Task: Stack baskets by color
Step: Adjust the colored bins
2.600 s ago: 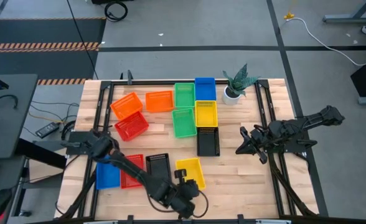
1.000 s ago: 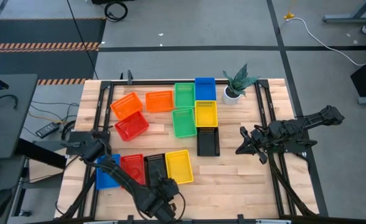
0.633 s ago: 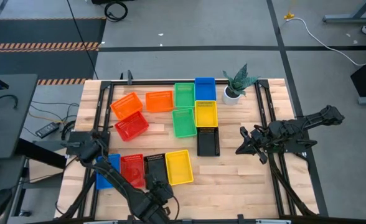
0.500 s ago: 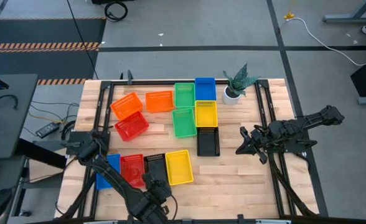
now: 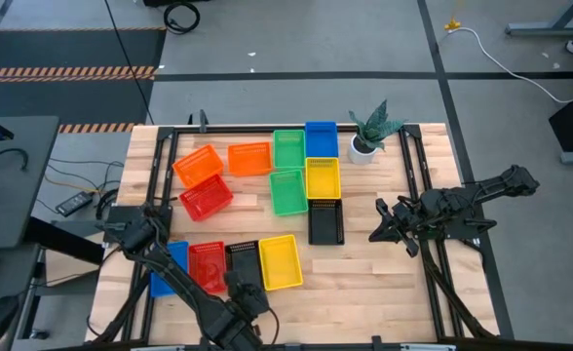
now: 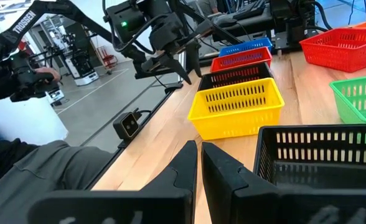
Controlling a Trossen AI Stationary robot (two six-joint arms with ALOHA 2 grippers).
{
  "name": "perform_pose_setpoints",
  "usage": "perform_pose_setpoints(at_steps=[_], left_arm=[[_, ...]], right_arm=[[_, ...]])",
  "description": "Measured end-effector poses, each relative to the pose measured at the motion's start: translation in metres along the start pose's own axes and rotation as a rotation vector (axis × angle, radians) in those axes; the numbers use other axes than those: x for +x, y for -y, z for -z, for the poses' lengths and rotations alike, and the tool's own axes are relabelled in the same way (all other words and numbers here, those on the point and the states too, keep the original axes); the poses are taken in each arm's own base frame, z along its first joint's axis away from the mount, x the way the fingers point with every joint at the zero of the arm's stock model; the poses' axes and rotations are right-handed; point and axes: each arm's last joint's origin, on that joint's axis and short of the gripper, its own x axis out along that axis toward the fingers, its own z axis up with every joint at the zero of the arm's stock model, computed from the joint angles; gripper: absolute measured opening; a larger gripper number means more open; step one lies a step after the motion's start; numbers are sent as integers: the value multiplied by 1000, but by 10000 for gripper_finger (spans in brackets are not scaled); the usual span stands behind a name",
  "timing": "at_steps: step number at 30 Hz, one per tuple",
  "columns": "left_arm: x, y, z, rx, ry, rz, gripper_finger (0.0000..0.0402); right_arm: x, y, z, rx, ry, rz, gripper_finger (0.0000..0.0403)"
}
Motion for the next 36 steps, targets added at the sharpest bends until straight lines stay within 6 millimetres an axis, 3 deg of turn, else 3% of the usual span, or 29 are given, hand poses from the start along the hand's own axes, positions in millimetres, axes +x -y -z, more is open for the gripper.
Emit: perform_pose_setpoints(at_steps=[14, 20, 24, 29, 36], left_arm=[[-2, -8, 5, 21, -46, -74, 125], [-25, -3, -13, -100, 7, 42, 122], [-28, 8, -20, -155, 4, 180, 91], [-7, 23, -12, -161, -73, 273, 13], [29, 16, 7, -150, -157, 154, 5]], right_arm=[[0, 0, 0, 0, 0, 0, 29], [0, 0, 0, 0, 0, 0, 29], [0, 0, 0, 0, 0, 1, 29], [0, 0, 0, -4, 0, 2, 29], [0, 0, 0, -9, 1, 3, 29]])
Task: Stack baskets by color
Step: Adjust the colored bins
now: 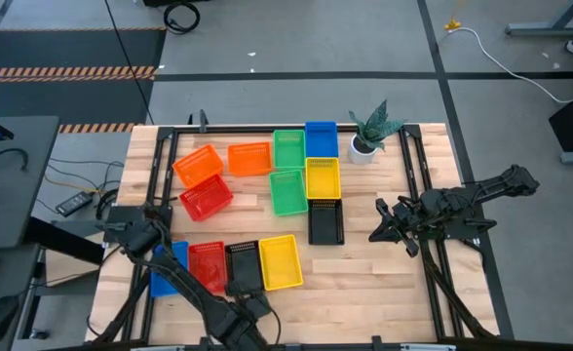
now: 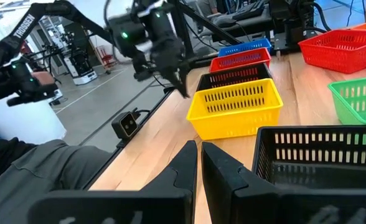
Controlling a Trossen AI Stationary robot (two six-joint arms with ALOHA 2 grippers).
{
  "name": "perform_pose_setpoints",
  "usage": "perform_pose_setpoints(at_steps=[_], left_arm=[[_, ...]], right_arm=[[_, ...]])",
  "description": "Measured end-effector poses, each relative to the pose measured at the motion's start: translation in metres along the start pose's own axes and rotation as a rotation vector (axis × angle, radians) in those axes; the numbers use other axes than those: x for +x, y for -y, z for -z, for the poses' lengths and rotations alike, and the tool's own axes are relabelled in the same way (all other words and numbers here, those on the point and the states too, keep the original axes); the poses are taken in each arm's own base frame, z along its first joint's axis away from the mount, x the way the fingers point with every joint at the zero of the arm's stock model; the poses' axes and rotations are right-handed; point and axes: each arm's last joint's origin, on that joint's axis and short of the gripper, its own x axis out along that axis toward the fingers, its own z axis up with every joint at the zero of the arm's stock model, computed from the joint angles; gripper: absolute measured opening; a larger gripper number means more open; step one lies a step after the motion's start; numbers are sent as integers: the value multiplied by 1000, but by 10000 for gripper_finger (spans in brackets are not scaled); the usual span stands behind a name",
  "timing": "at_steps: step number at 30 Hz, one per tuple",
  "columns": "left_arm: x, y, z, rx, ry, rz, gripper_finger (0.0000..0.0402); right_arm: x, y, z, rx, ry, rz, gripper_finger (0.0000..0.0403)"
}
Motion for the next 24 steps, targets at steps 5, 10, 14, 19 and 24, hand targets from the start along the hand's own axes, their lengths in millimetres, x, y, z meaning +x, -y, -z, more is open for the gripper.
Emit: perform_pose_setpoints(at_steps=[5, 10, 14, 19, 24], left_arm=[[8, -12, 3, 17, -43, -92, 7], [8, -17, 5, 29, -65, -136, 4], [6, -17, 8, 22, -113, -123, 4], [-4, -12, 13, -11, -223, -85, 10], [-39, -8, 24, -74, -264, -94, 4]], right_arm=[[0, 0, 0, 1, 0, 0, 29], [0, 0, 0, 7, -1, 0, 29], [0, 0, 0, 8, 0, 0, 29], [0, 0, 0, 8, -1, 0, 29], [0, 0, 0, 8, -1, 0, 29]])
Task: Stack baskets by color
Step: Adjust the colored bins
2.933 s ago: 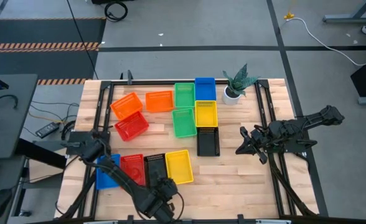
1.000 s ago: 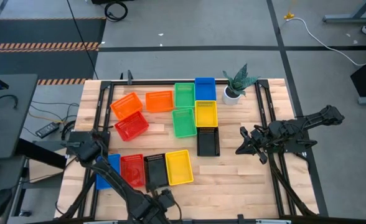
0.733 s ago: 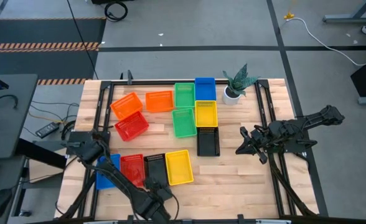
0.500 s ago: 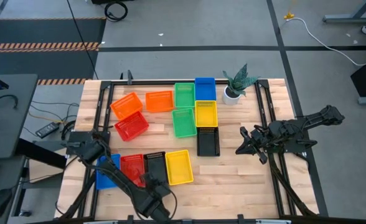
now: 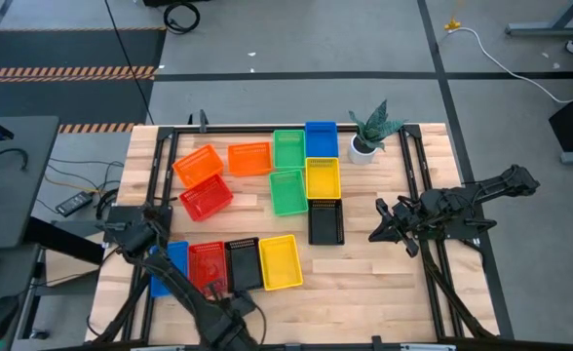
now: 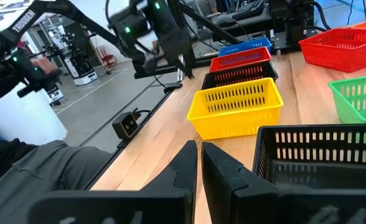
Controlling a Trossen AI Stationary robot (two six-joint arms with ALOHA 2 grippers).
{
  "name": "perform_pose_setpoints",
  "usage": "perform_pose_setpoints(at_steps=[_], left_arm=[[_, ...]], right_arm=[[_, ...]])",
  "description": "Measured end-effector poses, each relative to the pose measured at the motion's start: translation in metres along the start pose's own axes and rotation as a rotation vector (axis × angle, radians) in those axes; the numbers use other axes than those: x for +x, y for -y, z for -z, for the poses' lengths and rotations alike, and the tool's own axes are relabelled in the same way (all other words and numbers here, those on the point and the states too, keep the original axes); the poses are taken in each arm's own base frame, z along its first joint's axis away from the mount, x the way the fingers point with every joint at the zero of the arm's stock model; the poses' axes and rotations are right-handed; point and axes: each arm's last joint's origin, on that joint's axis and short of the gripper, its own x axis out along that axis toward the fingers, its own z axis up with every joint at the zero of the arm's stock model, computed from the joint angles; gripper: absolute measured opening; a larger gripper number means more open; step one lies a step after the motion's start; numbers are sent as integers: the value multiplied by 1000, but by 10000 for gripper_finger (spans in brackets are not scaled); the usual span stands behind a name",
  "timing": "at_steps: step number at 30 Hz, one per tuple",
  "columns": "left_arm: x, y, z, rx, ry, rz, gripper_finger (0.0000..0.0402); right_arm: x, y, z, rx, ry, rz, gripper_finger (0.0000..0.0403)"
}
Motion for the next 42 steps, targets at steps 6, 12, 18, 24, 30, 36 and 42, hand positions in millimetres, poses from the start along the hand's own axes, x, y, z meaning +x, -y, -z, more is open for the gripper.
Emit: perform_pose_setpoints(at_steps=[6, 12, 18, 24, 30, 36, 42], left_arm=[[-28, -22, 33, -206, 120, -163, 4], [-18, -29, 41, -301, 268, -218, 2], [16, -41, 42, -312, 213, -316, 1], [32, -59, 43, -343, 136, -306, 1], [28, -80, 52, -410, 75, -210, 1], [25, -93, 66, -416, 31, -174, 4], [17, -96, 70, -421, 10, -145, 4]], right_arm=[[0, 0, 0, -7, 0, 0, 29], [0, 0, 0, -10, 0, 0, 29], [0, 0, 0, -11, 4, 7, 29], [0, 0, 0, -10, 4, 7, 29], [0, 0, 0, -4, 4, 7, 29], [0, 0, 0, -3, 3, 7, 29], [0, 0, 0, -2, -3, 9, 29]])
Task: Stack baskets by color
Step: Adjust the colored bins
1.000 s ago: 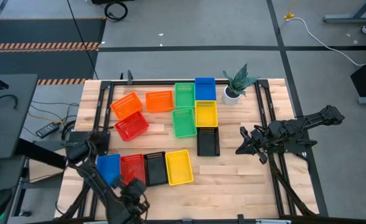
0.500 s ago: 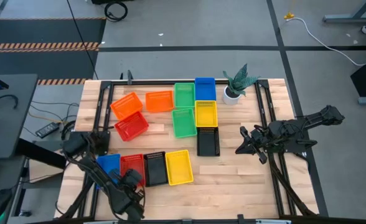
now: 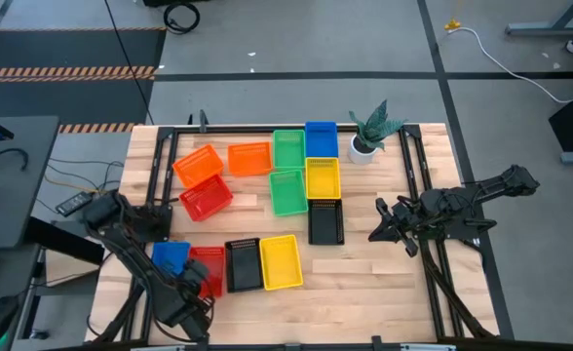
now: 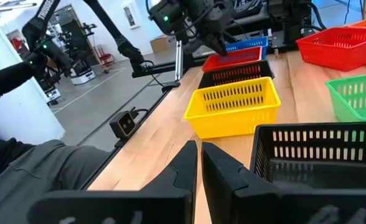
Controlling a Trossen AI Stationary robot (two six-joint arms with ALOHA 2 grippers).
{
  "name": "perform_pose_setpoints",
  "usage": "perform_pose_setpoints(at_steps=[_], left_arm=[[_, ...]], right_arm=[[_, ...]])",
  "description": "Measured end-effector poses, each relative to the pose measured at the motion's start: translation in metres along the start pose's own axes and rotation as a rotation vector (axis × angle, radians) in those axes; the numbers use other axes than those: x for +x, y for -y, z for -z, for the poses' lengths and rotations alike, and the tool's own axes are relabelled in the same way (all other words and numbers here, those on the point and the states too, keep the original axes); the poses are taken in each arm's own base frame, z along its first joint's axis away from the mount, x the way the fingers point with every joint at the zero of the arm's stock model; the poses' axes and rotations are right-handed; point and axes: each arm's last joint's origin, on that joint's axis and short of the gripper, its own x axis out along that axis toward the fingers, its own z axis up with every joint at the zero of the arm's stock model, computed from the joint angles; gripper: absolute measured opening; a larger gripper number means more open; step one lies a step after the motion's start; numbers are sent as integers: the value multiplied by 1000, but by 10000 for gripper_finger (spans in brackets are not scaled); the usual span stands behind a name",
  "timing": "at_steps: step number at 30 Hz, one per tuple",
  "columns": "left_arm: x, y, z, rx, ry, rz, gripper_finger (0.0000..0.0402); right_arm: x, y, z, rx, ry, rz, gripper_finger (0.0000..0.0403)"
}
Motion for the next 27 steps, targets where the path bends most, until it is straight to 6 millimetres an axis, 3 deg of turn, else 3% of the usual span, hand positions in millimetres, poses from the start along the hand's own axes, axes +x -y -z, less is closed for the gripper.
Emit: perform_pose_setpoints(at_steps=[7, 11, 22, 27], left_arm=[[-32, -7, -12, -12, -23, -8, 8], [-50, -6, -27, -45, 57, 15, 7], [-42, 10, -55, -85, 202, 120, 6], [-44, 34, -86, -41, 389, 312, 3]], right_arm=[[0, 0, 0, -1, 1, 1, 29], [0, 0, 0, -3, 4, 16, 29], [0, 0, 0, -5, 3, 15, 29], [0, 0, 0, -7, 3, 16, 29]])
